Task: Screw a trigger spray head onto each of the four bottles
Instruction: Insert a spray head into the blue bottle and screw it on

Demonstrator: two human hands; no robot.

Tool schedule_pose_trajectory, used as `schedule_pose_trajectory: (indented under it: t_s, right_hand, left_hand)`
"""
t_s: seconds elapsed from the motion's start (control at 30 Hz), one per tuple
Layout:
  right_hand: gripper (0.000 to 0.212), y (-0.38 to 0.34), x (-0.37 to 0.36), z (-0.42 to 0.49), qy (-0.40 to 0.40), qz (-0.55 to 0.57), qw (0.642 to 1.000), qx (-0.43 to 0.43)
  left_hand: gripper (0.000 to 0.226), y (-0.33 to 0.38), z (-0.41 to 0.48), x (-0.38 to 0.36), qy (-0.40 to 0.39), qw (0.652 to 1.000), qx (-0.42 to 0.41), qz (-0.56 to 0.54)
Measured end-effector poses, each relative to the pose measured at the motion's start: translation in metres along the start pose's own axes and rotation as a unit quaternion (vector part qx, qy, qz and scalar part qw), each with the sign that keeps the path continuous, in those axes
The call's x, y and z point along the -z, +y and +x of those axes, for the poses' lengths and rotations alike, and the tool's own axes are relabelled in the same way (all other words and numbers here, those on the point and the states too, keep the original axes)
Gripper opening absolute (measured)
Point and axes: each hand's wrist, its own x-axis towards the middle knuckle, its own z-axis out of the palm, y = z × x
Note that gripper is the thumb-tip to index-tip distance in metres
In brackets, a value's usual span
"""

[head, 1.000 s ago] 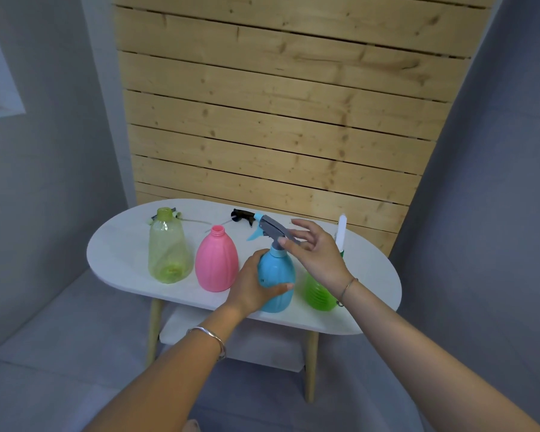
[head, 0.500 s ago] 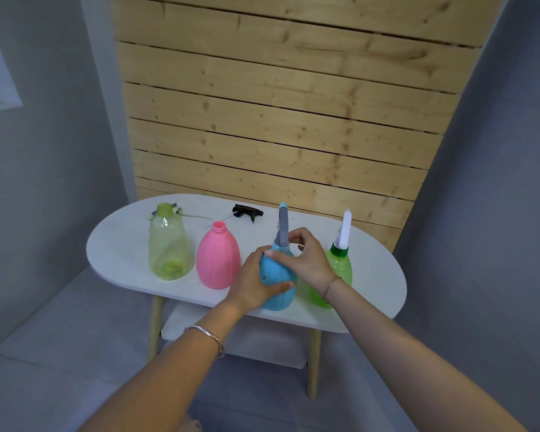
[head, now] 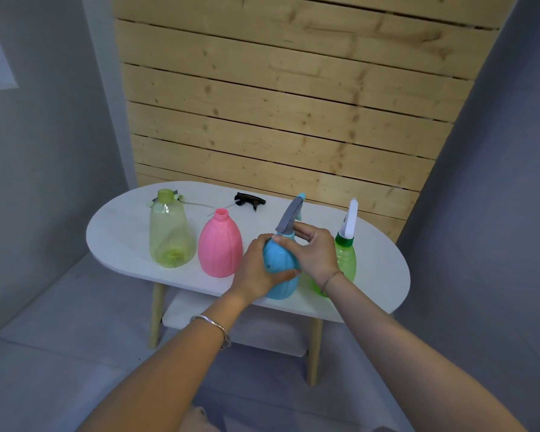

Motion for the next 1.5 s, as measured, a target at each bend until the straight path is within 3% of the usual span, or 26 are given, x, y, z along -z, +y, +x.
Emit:
schedule_pose_trajectory:
  t_s: [0.07, 0.23, 0.33, 0.57, 0.77, 0.9, 1.03, 1.1, 1.17, 1.23, 1.3, 1.37, 1.43, 1.5]
  right_hand:
    - [0.025, -0.001, 0.002, 0.001, -0.015, 0.001, 1.000, 0.005]
    - [0.032, -0.005, 0.015, 0.011, -0.116, -0.007, 0.993, -0.018]
    - [0.033, -0.005, 0.015, 0.012, -0.121, -0.004, 0.992, -0.023]
    - [0.025, 0.001, 0.000, 0.002, -0.027, -0.003, 1.000, 0.002]
    - [0.022, -0.005, -0.005, -0.003, -0.001, -0.027, 1.000, 0.003]
    - [0.027, -0.017, 0.003, -0.005, -0.017, -0.071, 0.997, 0.001]
    - [0.041, -0.033, 0.027, -0.007, -0.092, -0.140, 0.986, -0.019]
    - [0.035, -0.043, 0.043, -0.011, -0.059, -0.131, 0.990, 0.019]
    - [0.033, -0.048, 0.062, -0.017, 0.061, -0.156, 0.978, 0.126]
    - [0.055, -0.043, 0.078, -0.022, 0.171, -0.213, 0.943, 0.192]
    - [0.090, -0.026, 0.087, -0.026, 0.189, -0.219, 0.946, 0.144]
    - [0.110, -0.002, 0.089, -0.030, 0.144, -0.166, 0.975, 0.025]
    - [0.115, 0.019, 0.087, -0.031, 0.081, -0.110, 0.988, -0.074]
    - [0.110, 0.033, 0.082, -0.032, 0.037, -0.082, 0.989, -0.116]
  left_hand:
    - [0.083, 0.001, 0.002, 0.003, -0.023, 1.000, 0.008, -0.012]
    - [0.096, -0.004, 0.009, 0.022, -0.175, 0.984, 0.025, -0.032]
    - [0.089, -0.007, 0.009, 0.024, -0.159, 0.986, 0.025, -0.043]
    - [0.086, -0.014, 0.007, 0.018, -0.135, 0.987, 0.028, -0.079]
    - [0.088, -0.016, 0.006, 0.015, -0.117, 0.990, 0.019, -0.074]
    - [0.089, -0.012, 0.008, 0.017, -0.136, 0.988, 0.014, -0.065]
    - [0.093, -0.013, 0.014, 0.018, -0.144, 0.988, 0.021, -0.059]
    - [0.093, -0.014, 0.017, 0.017, -0.135, 0.989, 0.033, -0.044]
    - [0.090, -0.015, 0.020, 0.015, -0.131, 0.990, 0.032, -0.030]
    - [0.089, -0.015, 0.023, 0.011, -0.124, 0.992, 0.026, -0.029]
    - [0.090, -0.015, 0.025, 0.006, -0.110, 0.993, 0.020, -0.025]
    - [0.089, -0.016, 0.028, 0.001, -0.101, 0.995, 0.013, -0.016]
    - [0.088, -0.016, 0.029, -0.002, -0.099, 0.995, 0.010, -0.012]
    - [0.087, -0.016, 0.030, -0.005, -0.103, 0.995, 0.008, -0.017]
